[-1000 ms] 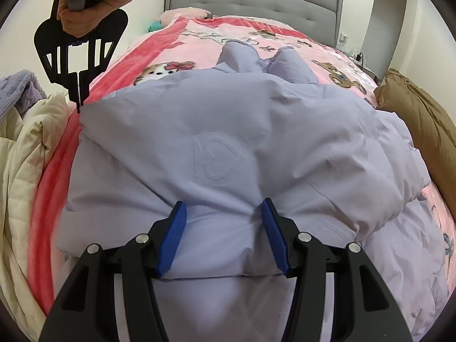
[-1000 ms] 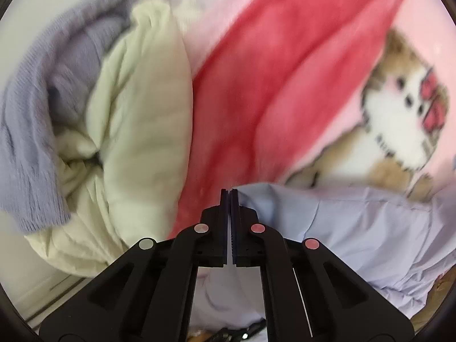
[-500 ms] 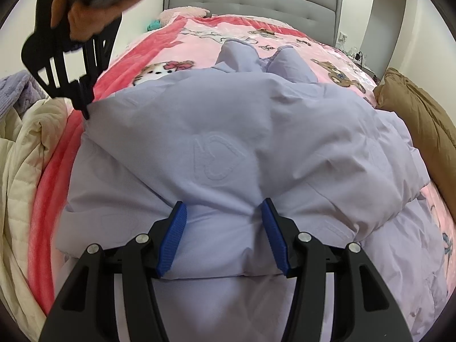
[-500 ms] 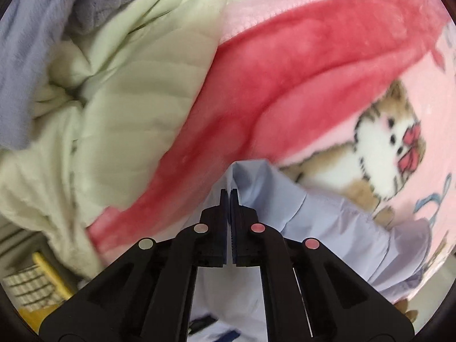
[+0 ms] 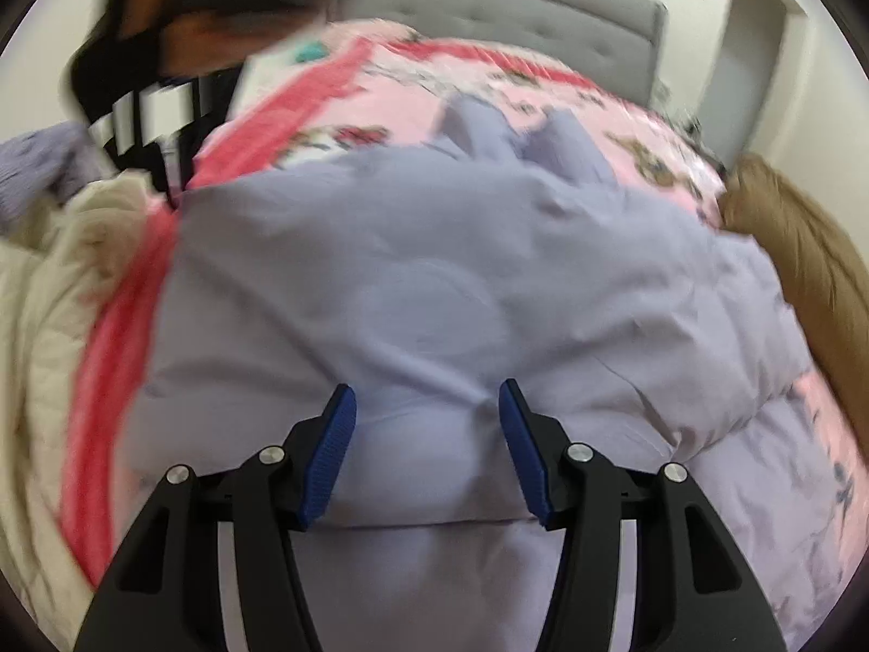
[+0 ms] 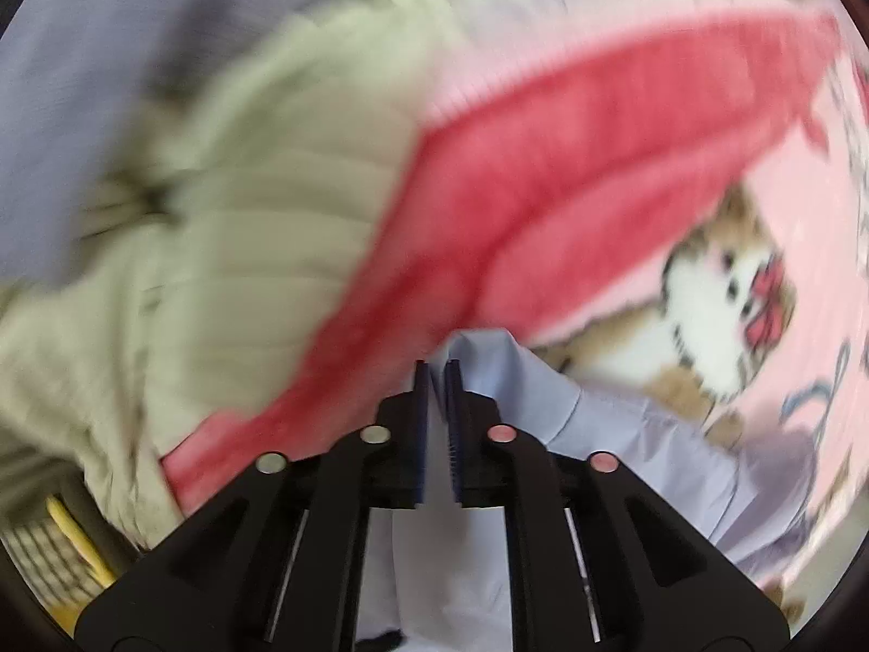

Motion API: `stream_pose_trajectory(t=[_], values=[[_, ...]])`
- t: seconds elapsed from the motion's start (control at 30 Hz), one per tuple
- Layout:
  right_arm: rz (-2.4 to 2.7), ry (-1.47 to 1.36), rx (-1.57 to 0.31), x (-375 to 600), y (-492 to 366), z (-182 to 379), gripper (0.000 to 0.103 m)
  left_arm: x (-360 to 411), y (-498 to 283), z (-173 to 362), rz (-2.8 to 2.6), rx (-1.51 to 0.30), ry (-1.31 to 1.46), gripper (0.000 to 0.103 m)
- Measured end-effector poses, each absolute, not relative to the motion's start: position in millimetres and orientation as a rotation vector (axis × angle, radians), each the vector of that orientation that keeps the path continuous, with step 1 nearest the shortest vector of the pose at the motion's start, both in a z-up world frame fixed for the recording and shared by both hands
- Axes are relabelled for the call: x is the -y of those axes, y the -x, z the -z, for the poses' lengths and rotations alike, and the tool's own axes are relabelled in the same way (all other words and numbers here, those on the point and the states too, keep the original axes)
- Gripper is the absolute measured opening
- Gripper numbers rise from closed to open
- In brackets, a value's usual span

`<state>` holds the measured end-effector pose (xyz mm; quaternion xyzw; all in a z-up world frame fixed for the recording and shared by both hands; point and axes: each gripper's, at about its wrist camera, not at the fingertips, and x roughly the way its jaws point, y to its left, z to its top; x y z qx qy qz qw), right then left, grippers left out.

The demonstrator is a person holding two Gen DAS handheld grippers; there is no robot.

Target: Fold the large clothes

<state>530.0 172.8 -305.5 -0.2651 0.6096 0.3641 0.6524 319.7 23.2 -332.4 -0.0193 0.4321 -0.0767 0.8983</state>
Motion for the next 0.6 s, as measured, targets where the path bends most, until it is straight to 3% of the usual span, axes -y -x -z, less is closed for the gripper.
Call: stream_pose_trajectory(t=[0.13,0.4,0.6], values=[[-0.971,0.573,-1.244,-138.4,-508.7,279.2,0.014,-51.8,-303.2,315.1,0.145,-0.852,0.061,0.054],[-0.839,0.499,-1.359,-108.6,-517.7,335.9,0.008,-51.6,-316.7,344.3,0.194,-0.948,-0.102,0.054],[-0.783,0.452,-1.391,-101.8,-525.9,349.8,0.003,-53.7,-314.2,351.3,0.161,-0.966,-0.059,0.054]])
